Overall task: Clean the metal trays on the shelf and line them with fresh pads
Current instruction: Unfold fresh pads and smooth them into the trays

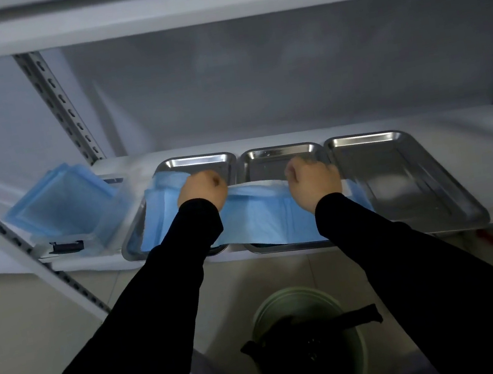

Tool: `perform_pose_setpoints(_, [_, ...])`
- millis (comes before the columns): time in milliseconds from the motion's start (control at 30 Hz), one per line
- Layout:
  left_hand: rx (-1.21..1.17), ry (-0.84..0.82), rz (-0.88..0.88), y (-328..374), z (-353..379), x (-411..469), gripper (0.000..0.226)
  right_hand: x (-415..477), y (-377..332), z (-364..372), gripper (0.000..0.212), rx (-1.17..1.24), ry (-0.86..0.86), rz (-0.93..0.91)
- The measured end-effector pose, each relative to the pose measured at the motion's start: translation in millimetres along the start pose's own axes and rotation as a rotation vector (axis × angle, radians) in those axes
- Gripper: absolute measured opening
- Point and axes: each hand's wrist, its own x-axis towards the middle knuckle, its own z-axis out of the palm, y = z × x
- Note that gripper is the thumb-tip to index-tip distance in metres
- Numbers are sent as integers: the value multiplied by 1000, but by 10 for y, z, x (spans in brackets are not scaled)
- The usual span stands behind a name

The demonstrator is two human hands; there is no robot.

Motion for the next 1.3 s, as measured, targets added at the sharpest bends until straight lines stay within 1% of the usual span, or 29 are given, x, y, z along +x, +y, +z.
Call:
perform_pose_setpoints(33, [3, -2, -8, 7, -12, -20, 34, -2, -2, 3, 34, 0, -71, -20])
perform_pose_setpoints(100, [9, -13, -10, 18, -34, -51, 35, -16, -8, -6, 42, -1, -230, -31])
perform_pose_setpoints(167, [-1, -46, -8, 20, -48, -62, 36, -50, -28, -32, 51, 15, -318, -25])
perform_pose_setpoints(200, [-6, -78, -6, 15, -51, -61, 40, -65, -40, -42, 58, 20, -336, -23])
perform_pose_setpoints(267, [34, -174, 17, 15, -38, -51, 64, -74, -54, -49, 76, -20, -356, -42])
perform_pose_setpoints(333, [134, -256, 51, 27, -28, -49, 85, -67, -60, -52, 96, -100, -378, -86])
perform_pose_setpoints(400, [244, -334, 77, 19, -33, -30, 95, -51, -56, -50, 110, -180, -389, -125])
perform_pose_setpoints(433, [288, -372, 77, 11, -38, -21, 94, -45, -51, -44, 112, -210, -386, -134])
perform_pose_setpoints(467, [332, -399, 73, 2, -46, -13, 90, -39, -48, -35, 109, -228, -379, -136])
perform_pose_setpoints(500, [379, -410, 72, -6, -53, -8, 83, -35, -51, -27, 103, -235, -368, -136])
perform_pose_setpoints(533, [420, -410, 73, -9, -58, -1, 75, -35, -55, -21, 92, -239, -353, -136])
perform_pose_setpoints(633, [451, -377, 76, 8, -76, 25, 56, -44, -81, -51, 44, -301, -277, -179])
perform_pose_setpoints(667, [451, -365, 76, 16, -86, 34, 52, -50, -91, -74, 34, -318, -249, -188])
perform_pose_setpoints(700, [454, -349, 81, 21, -90, 39, 49, -57, -101, -98, 28, -318, -226, -190])
perform_pose_setpoints(767, [466, -302, 108, 30, -96, 31, 39, -65, -115, -132, 26, -281, -196, -171])
perform_pose_setpoints(833, [449, -232, 140, 30, -97, 20, 23, -70, -126, -158, 30, -235, -138, -150])
perform_pose_setpoints(867, [428, -206, 141, 44, -104, 15, 19, -69, -130, -167, 34, -213, -99, -144])
perform_pose_setpoints(933, [400, -184, 142, 90, -124, 8, 22, -66, -145, -196, 42, -181, -33, -126])
perform_pose_setpoints(1000, [361, -164, 136, 136, -144, 1, 26, -56, -165, -227, 43, -167, 12, -117])
perform_pose_setpoints(1100, [193, -50, 133, 171, -150, -35, 28, -39, -180, -275, 47, -126, 43, -121])
perform_pose_setpoints(1167, [133, 4, 120, 215, -173, -61, 38, -28, -179, -304, 50, -89, 63, -132])
perform_pose_setpoints(1233, [166, 44, 152, 258, -204, -56, 50, -28, -171, -338, 53, -31, 109, -146])
perform_pose_setpoints(1267, [144, 58, 178, 254, -207, -50, 53, -34, -166, -356, 55, 2, 140, -154])
perform_pose_setpoints(1300, [72, 67, 220, 247, -199, -51, 53, -45, -159, -377, 56, 29, 174, -162])
